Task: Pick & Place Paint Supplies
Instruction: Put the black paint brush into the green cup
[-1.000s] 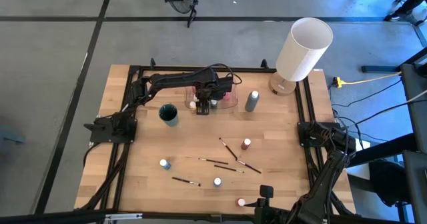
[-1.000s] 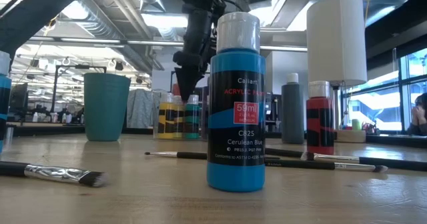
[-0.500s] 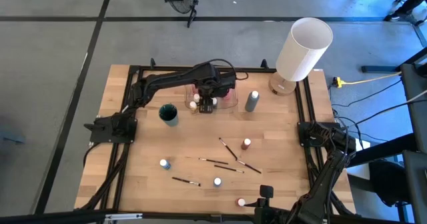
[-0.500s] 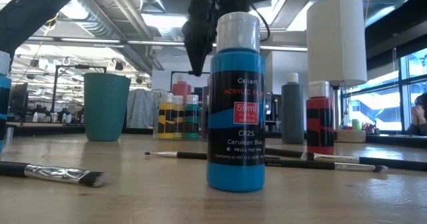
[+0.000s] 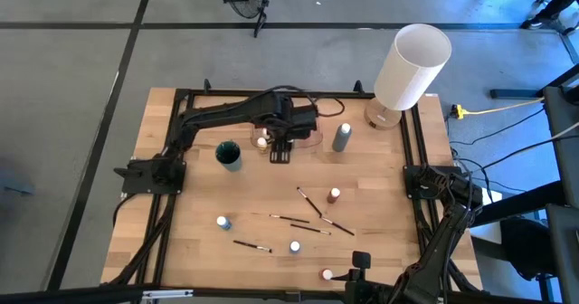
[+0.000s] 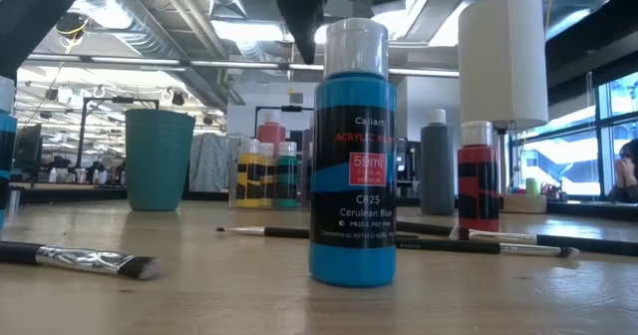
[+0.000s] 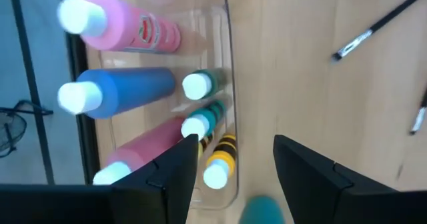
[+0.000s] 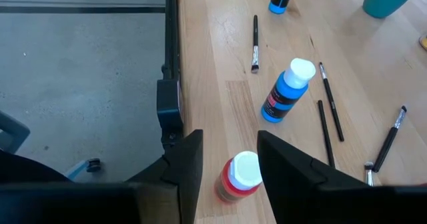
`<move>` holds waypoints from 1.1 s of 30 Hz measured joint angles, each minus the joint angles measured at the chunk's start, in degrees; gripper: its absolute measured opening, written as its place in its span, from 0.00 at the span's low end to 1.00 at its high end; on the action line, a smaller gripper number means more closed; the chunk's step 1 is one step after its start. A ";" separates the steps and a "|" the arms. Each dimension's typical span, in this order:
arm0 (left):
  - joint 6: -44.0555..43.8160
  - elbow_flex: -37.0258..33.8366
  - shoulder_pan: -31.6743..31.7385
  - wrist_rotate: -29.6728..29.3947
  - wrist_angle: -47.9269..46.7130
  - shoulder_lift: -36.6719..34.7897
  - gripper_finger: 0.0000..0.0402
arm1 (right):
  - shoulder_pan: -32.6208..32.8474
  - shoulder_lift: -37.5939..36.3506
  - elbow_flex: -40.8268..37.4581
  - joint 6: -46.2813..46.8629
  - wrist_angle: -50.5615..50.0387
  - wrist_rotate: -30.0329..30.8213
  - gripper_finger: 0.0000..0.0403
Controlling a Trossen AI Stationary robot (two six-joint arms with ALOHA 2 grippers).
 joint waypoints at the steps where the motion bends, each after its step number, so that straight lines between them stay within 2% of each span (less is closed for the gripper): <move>1: -1.04 0.00 -0.37 -0.18 -0.01 -0.70 0.48 | 0.00 0.00 0.00 0.00 0.00 0.00 0.36; 10: -13.50 -0.12 -2.96 -0.35 0.00 -7.73 0.48 | -0.72 0.00 0.00 -1.54 0.18 0.00 0.36; 14: -17.70 -2.57 -5.51 -1.49 0.02 -11.20 0.47 | -2.12 0.00 0.00 -3.64 0.26 -1.38 0.36; 19: -23.64 -10.23 -10.49 -6.25 -0.08 -16.60 0.47 | -4.48 0.00 0.00 -6.03 -0.09 -8.51 0.36; 24: -30.83 -22.57 -16.77 -12.79 -0.02 -23.74 0.47 | -6.79 0.00 0.00 -6.49 -2.17 -15.05 0.36; 28: -34.04 -30.08 -21.37 -15.17 1.78 -29.17 0.47 | -7.98 0.00 0.00 -8.18 -3.74 -15.18 0.36; 33: -30.70 -33.85 -27.70 -11.37 10.16 -32.75 0.48 | -9.48 0.00 0.00 -10.89 -4.85 -12.85 0.36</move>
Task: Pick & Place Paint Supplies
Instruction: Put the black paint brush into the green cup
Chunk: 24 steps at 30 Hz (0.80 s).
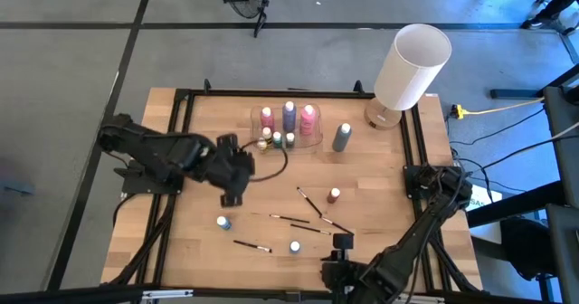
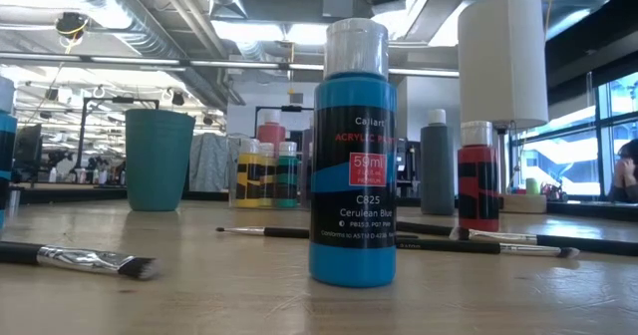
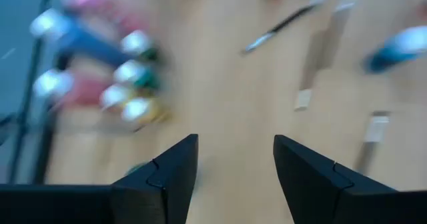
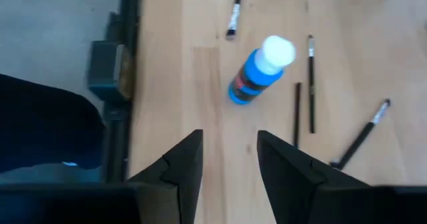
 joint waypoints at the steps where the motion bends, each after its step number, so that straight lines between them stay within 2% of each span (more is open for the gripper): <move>1: 0.51 0.00 -1.07 0.72 1.86 -0.07 0.47 | -0.26 0.00 0.00 -0.06 -0.24 0.09 0.36; 9: 1.45 0.00 -8.15 1.06 14.85 2.48 0.48 | -1.09 -0.47 0.00 -0.04 -1.51 0.91 0.36; 17: -3.40 -0.02 -15.69 -0.68 17.01 14.33 0.48 | 1.14 -1.41 0.02 6.24 -6.18 1.29 0.36; 20: -7.72 0.37 -18.17 2.02 17.07 19.27 0.48 | 2.46 -1.46 0.02 7.92 -7.30 1.48 0.36; 24: -5.09 0.46 -20.89 3.23 17.09 22.89 0.47 | 3.73 -1.49 0.02 8.04 -6.79 3.62 0.36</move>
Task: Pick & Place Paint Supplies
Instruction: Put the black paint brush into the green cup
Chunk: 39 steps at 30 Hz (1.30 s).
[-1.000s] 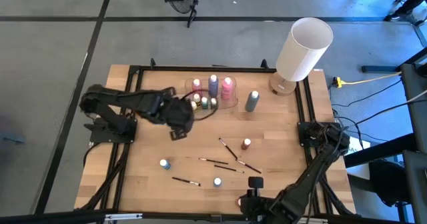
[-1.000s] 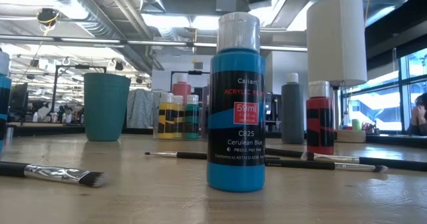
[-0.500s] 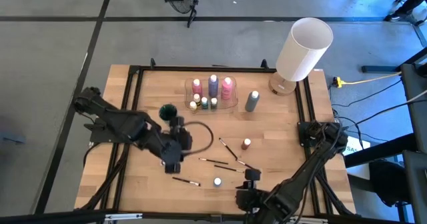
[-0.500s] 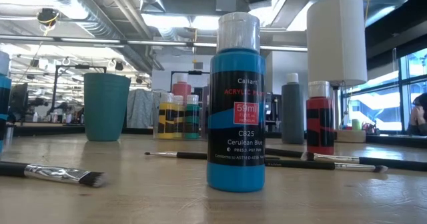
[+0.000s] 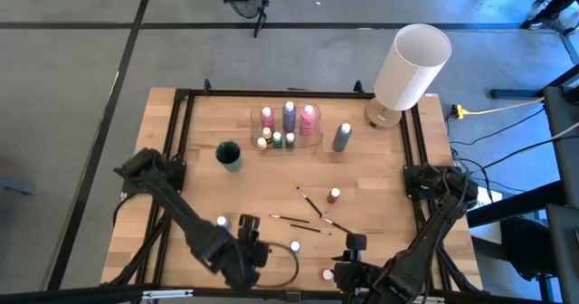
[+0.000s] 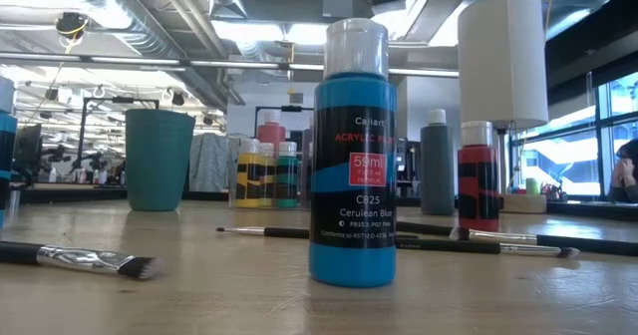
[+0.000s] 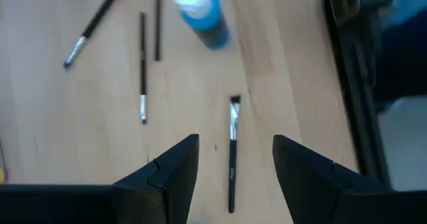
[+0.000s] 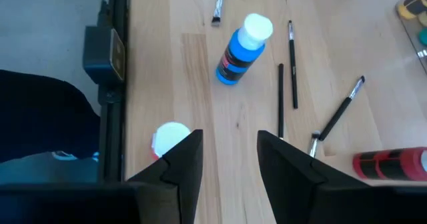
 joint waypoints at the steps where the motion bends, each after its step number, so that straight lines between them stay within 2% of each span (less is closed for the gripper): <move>1: 1.17 0.00 -0.48 -0.08 0.00 0.65 0.46 | 0.20 0.00 0.00 0.03 0.33 0.24 0.36; 6: 3.07 0.01 -1.89 -0.17 2.12 1.62 0.46 | 0.52 0.00 0.00 -0.30 0.74 0.27 0.36; 12: 4.61 0.07 -1.92 -4.30 10.23 1.73 0.46 | 0.52 0.00 0.00 -3.13 0.61 0.29 0.36; 22: 2.42 -0.27 -0.65 -9.24 11.07 1.73 0.46 | 1.35 -0.02 0.00 -6.72 -0.16 0.53 0.36; 29: 0.09 -3.88 -0.98 -8.05 11.82 1.73 0.46 | 0.53 -0.09 0.00 -12.45 -1.34 5.07 0.36; 34: -5.49 -7.38 -1.60 -7.20 11.94 1.76 0.46 | 0.36 -0.15 0.00 -16.55 -4.44 11.89 0.36; 39: -10.49 -8.02 -1.21 -6.85 13.40 1.80 0.46 | 0.89 -1.07 0.02 -15.80 -9.05 19.69 0.36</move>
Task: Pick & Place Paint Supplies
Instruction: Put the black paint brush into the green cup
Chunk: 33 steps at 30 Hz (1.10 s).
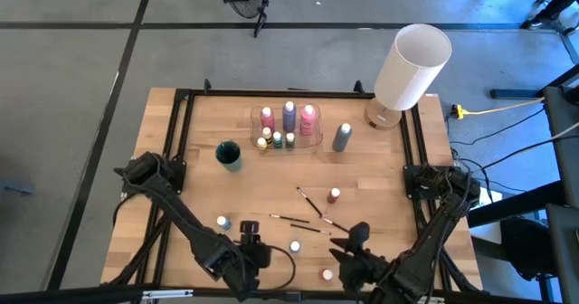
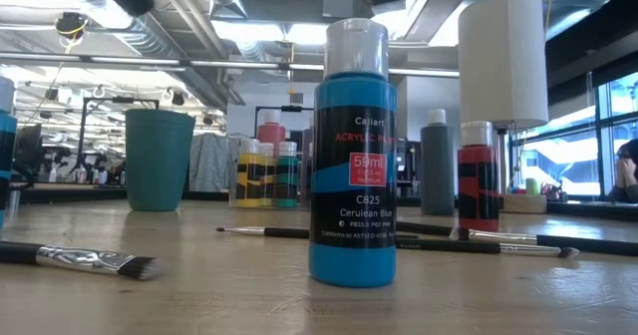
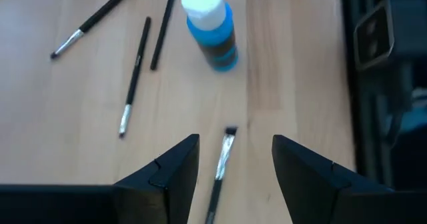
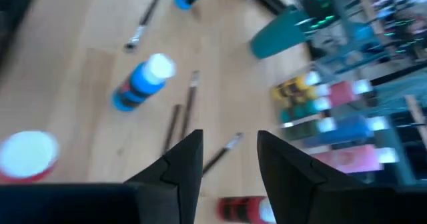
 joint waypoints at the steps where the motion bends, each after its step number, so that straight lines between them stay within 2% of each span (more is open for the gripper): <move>1: -0.29 0.00 0.36 0.19 1.11 0.00 0.46 | 0.01 0.00 0.00 0.23 -0.28 0.65 0.36; 9: 0.13 0.04 2.61 6.64 3.85 0.00 0.46 | -0.33 0.00 0.00 -1.48 -0.51 2.20 0.36; 17: 6.54 0.04 2.66 12.86 3.12 0.00 0.46 | -0.87 0.00 0.00 -2.81 -1.46 2.25 0.36; 33: 7.61 0.04 3.05 9.82 3.12 -0.02 0.46 | -1.13 0.00 0.00 -1.26 -2.19 4.30 0.36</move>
